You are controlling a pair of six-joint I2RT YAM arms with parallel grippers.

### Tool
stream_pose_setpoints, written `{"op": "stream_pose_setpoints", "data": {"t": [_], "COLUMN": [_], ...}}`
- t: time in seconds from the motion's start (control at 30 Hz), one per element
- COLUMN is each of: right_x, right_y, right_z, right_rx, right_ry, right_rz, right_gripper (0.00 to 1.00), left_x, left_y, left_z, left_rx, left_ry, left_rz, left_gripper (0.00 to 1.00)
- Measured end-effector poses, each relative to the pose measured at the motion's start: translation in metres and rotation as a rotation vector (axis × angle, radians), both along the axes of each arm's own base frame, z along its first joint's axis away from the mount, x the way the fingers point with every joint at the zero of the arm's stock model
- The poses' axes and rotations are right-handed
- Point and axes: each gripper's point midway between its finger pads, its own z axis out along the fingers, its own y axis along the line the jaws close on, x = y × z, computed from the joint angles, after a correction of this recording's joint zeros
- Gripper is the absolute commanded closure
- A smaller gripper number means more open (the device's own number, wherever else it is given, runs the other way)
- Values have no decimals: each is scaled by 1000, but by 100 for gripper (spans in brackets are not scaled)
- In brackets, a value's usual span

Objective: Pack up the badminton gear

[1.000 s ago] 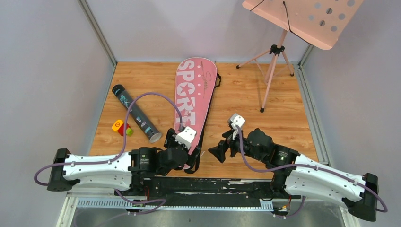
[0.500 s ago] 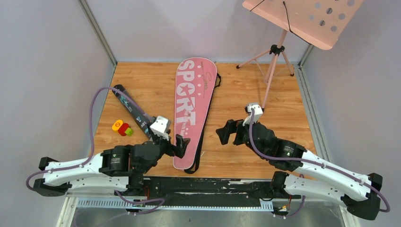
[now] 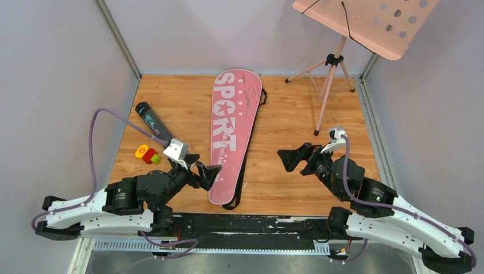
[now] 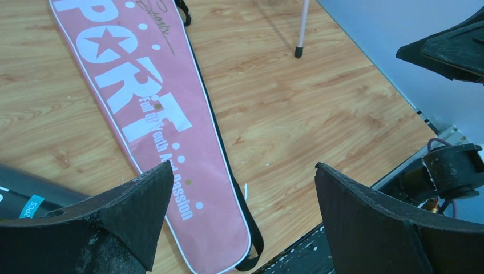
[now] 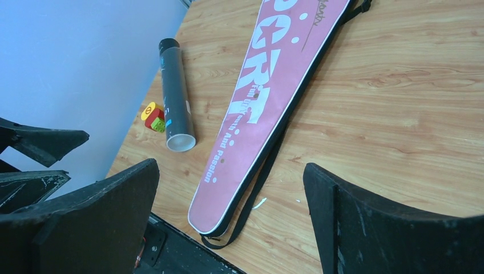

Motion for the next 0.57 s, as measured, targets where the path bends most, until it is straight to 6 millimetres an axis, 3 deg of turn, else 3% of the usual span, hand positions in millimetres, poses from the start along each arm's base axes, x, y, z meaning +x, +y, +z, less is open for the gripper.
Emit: {"op": "stream_pose_setpoints", "data": {"t": [0.57], "right_x": [-5], "right_y": [-8], "right_z": [1], "right_rx": [35], "right_ry": [-2], "right_rz": [-2], "right_gripper": [0], "left_x": [-5], "left_y": [-1], "left_z": [1], "left_rx": [-57], "left_ry": [-41], "left_rz": [-54], "left_gripper": [0]}}
